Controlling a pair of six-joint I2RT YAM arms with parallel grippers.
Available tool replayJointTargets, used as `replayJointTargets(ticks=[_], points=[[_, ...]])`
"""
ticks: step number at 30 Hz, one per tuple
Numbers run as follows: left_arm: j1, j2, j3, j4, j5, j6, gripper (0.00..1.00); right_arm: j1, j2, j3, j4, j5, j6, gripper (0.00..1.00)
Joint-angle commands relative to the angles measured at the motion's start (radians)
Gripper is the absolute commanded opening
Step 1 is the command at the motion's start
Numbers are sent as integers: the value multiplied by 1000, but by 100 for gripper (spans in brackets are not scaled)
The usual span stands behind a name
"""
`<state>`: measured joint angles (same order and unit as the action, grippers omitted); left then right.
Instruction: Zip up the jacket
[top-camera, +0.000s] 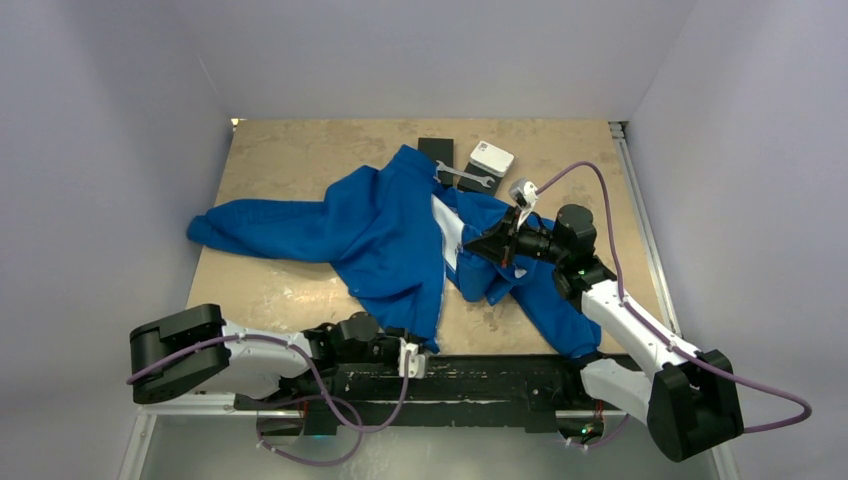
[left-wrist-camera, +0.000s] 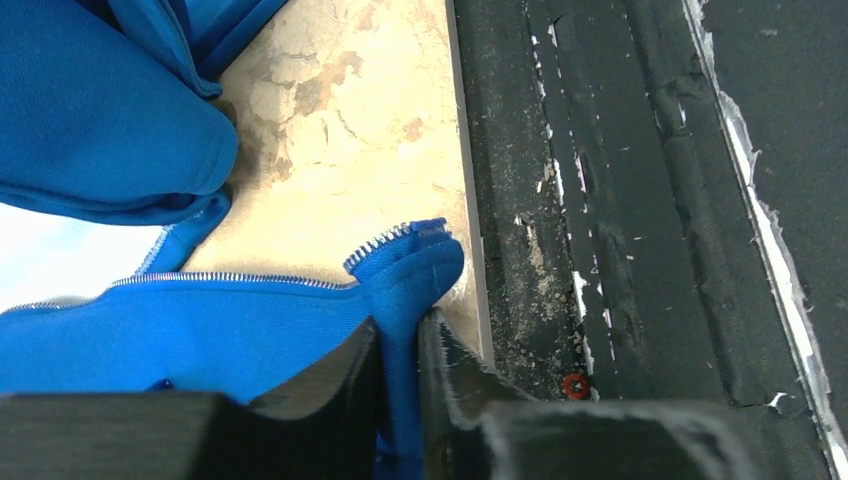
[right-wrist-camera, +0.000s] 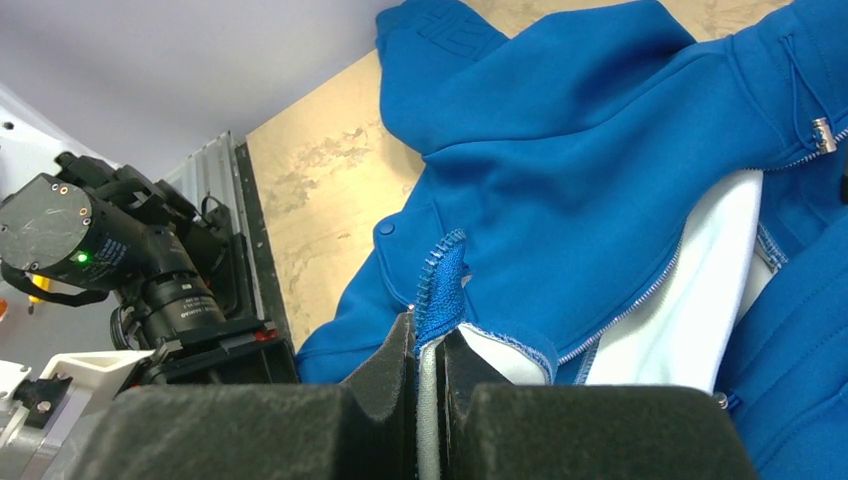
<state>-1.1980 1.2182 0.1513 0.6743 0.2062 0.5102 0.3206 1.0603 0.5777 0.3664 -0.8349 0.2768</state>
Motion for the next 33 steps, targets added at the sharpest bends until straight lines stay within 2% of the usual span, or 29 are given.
replayJointTargets(ticks=[1, 6, 10, 12, 15, 17, 18, 20, 23, 25, 28, 33], points=[[17, -20, 39, -33, 27, 22, 11, 5, -10, 40, 45, -64, 16, 0], [149, -78, 165, -282, 171, 26, 7, 5, -10, 41, 75, -128, 21, 0], [232, -145, 275, -533, 247, 147, 5, 6, -3, 51, 81, -187, 2, 0], [321, -172, 335, -648, 295, 218, 3, 13, 6, 63, 83, -235, -9, 0], [569, -161, 454, -912, 424, 468, 1, 45, 29, 78, 82, -319, -24, 0], [725, -102, 565, -1106, 510, 709, 0, 81, 50, 82, 67, -355, -43, 0], [782, -53, 639, -1212, 545, 765, 0, 105, 61, 92, 36, -369, -67, 0], [847, 47, 793, -1447, 597, 966, 0, 142, 81, 126, -43, -393, -134, 0], [851, 97, 949, -1660, 667, 1108, 0, 167, 93, 181, -68, -460, -155, 0], [844, 89, 1008, -1690, 738, 1094, 0, 168, 86, 198, -23, -484, -122, 0], [791, 81, 1106, -1742, 804, 1040, 0, 170, 88, 189, 144, -504, 7, 0], [718, 28, 1118, -1611, 871, 742, 1, 175, 93, 169, 359, -435, 125, 0]])
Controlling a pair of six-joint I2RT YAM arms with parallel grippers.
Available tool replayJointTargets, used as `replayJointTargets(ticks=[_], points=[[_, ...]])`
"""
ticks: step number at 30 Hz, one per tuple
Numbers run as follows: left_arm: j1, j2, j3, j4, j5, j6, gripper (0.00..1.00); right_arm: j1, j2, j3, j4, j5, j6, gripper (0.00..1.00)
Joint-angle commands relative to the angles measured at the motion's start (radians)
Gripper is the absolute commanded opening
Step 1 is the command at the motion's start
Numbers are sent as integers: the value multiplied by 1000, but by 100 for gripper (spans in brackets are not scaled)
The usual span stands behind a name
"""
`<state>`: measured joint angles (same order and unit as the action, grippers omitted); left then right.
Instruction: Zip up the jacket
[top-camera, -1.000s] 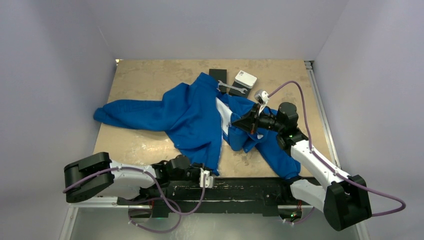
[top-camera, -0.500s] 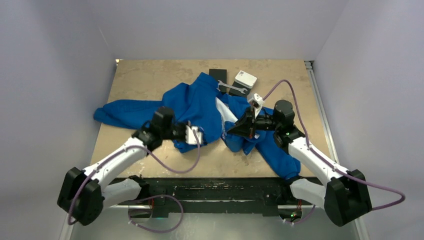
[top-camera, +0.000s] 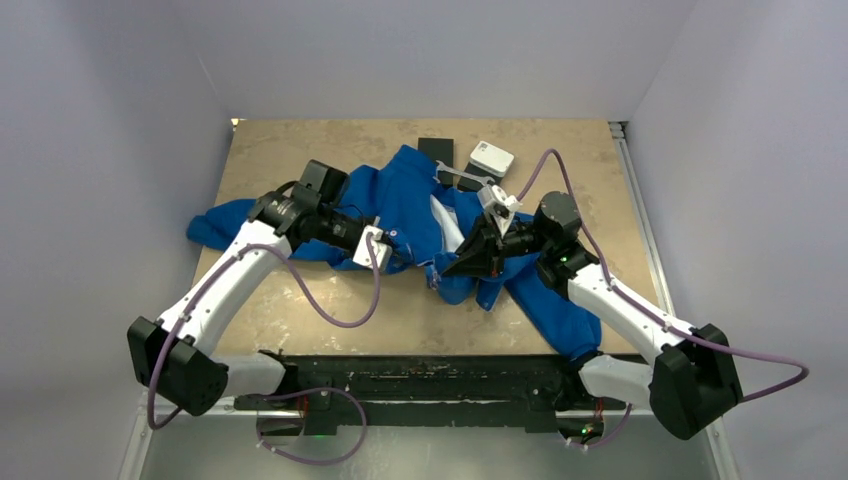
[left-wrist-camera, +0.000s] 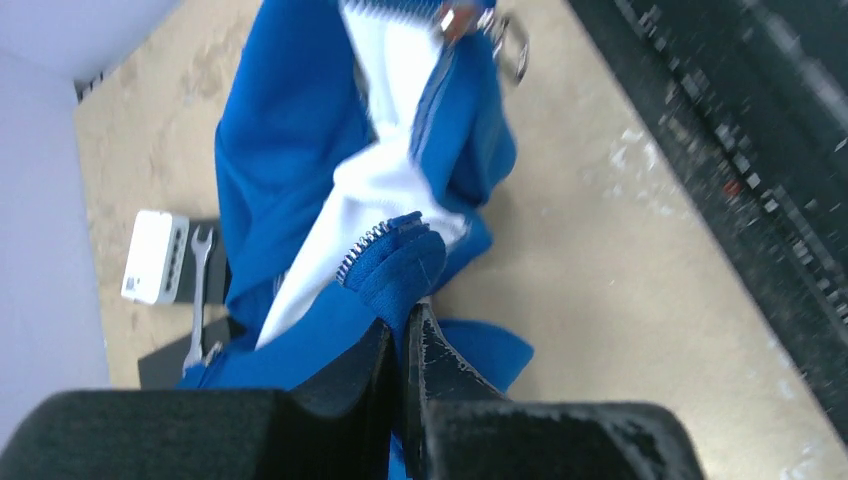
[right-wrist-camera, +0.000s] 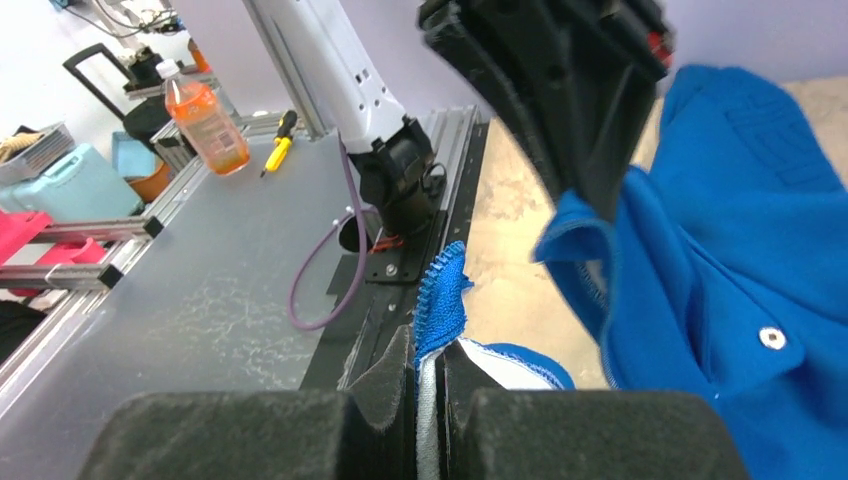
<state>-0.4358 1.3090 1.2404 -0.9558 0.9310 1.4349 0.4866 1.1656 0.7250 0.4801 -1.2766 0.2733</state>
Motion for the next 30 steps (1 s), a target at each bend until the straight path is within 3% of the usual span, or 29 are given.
replayJointTargets(ticks=[1, 3, 8, 12, 19, 24, 30], points=[[-49, -81, 12, 73, 152, -253, 1, 10, -10, 16, 303, 19, 164, 0], [-52, -121, -28, 211, 163, -457, 1, 12, -7, 20, 336, 46, 181, 0], [-80, -134, -45, 332, 132, -639, 0, 16, -11, 32, 312, 89, 151, 0], [-84, -139, -65, 394, 146, -707, 0, 16, -12, 53, 222, 102, 85, 0], [-91, -157, -92, 352, 172, -598, 0, 18, 32, 73, 224, -37, 94, 0], [-92, -162, -105, 359, 217, -593, 0, 28, 83, 49, 467, -127, 281, 0], [-93, -188, -120, 372, 251, -601, 0, 30, 120, 5, 806, -110, 489, 0]])
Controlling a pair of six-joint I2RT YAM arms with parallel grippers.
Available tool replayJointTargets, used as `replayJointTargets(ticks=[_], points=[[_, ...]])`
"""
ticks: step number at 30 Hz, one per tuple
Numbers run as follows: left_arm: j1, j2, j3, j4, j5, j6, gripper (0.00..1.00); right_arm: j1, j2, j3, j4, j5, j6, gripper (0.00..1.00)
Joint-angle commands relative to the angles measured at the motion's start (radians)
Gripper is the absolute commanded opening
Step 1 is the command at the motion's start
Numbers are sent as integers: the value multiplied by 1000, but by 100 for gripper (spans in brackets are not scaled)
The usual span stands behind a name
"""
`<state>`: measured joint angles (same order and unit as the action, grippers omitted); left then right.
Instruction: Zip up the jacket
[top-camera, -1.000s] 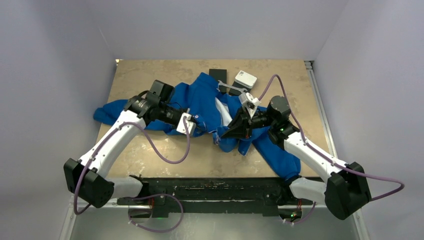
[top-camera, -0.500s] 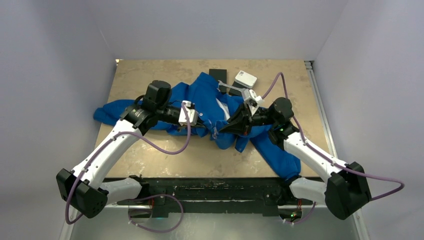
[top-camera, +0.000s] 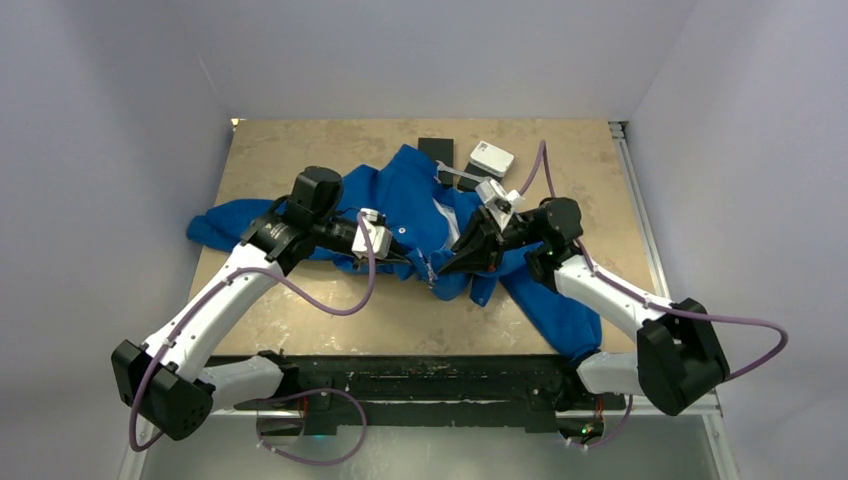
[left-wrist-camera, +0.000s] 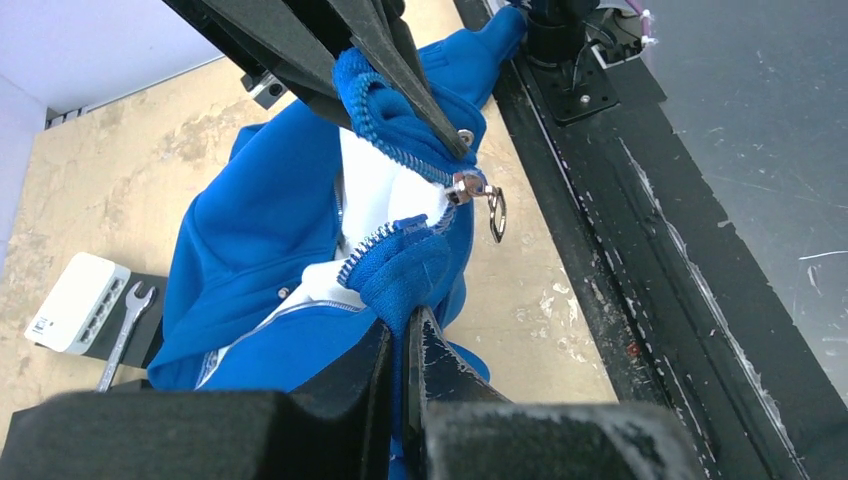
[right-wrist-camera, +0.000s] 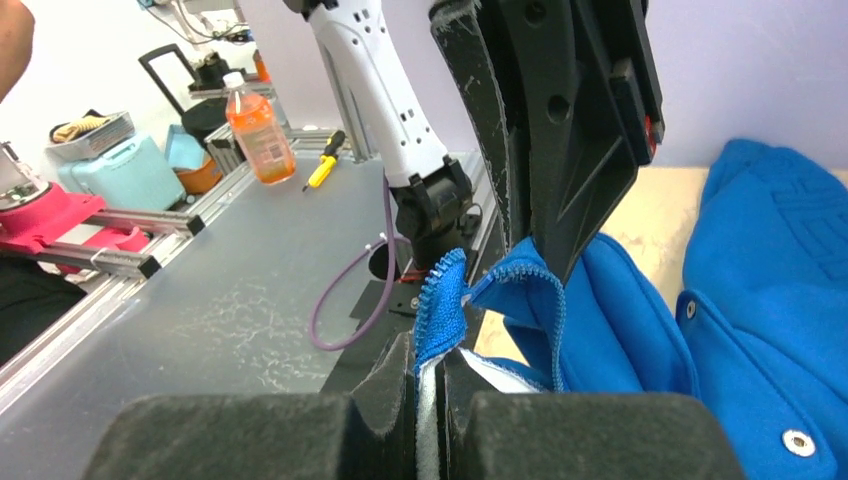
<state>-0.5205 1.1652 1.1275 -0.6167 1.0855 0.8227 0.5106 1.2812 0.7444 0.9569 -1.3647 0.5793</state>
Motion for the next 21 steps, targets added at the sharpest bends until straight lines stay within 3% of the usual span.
replayJointTargets(ticks=[1, 4, 21], points=[[-9, -47, -11, 34, 101, 10, 0, 6, 18, -27, 404, -16, 235, 0], [-9, -56, -17, 33, 114, 9, 0, 6, 72, -43, 694, -15, 426, 0], [-21, -82, -32, 61, 76, -15, 0, 18, 118, 6, 726, -4, 378, 0]])
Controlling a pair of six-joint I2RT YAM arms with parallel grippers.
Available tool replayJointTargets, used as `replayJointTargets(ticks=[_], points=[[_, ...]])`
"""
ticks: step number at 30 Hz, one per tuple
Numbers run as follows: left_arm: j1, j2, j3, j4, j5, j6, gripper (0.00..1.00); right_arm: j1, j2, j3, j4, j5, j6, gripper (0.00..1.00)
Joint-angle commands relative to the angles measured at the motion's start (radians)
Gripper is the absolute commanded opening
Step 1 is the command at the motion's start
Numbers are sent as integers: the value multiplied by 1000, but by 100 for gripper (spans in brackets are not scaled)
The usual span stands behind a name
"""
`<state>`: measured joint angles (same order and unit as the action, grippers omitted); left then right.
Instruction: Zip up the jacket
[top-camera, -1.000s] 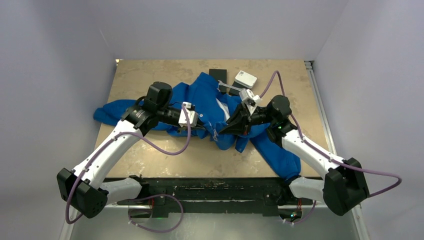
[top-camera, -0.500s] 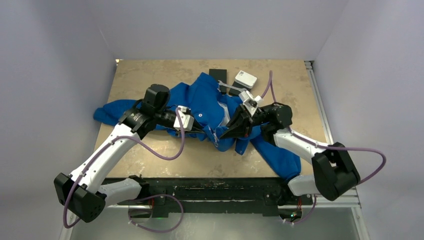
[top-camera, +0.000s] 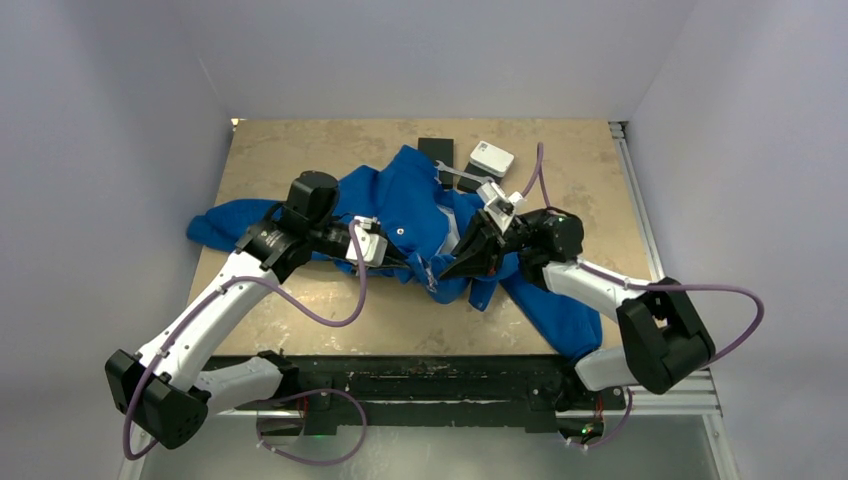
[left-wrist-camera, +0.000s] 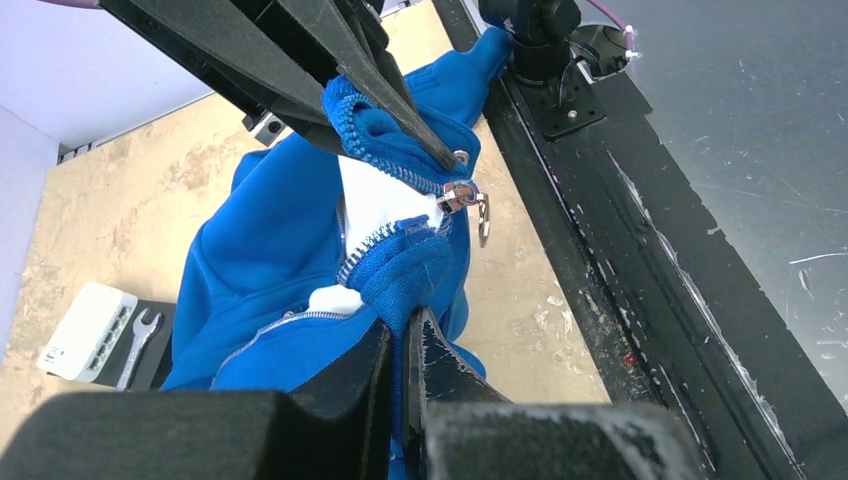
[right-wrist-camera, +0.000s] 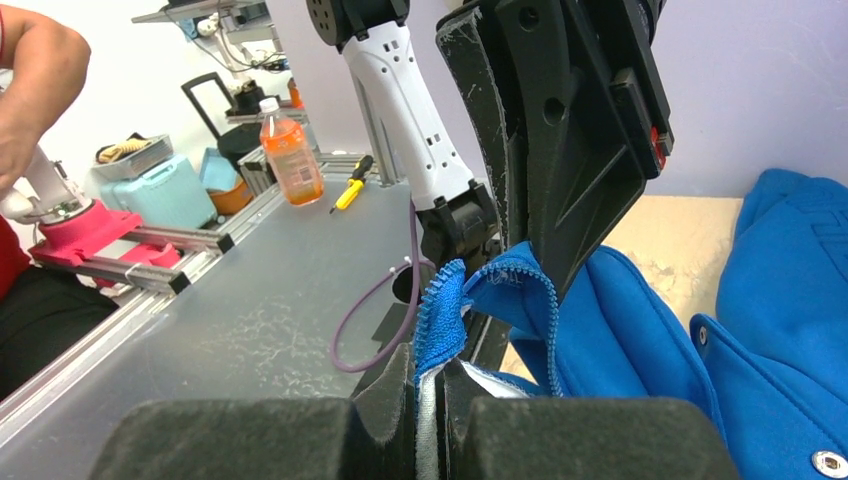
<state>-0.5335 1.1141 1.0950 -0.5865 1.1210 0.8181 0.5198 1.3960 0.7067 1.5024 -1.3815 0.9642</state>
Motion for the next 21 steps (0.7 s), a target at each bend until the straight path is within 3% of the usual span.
replayJointTargets(ticks=[1, 21], points=[[-8, -32, 1, 31, 38, -14, 0, 9, 6, 50, 182, 13, -7, 0], [-23, -57, -43, 88, 40, -40, 0, 43, 59, 121, 184, -22, -3, 0]])
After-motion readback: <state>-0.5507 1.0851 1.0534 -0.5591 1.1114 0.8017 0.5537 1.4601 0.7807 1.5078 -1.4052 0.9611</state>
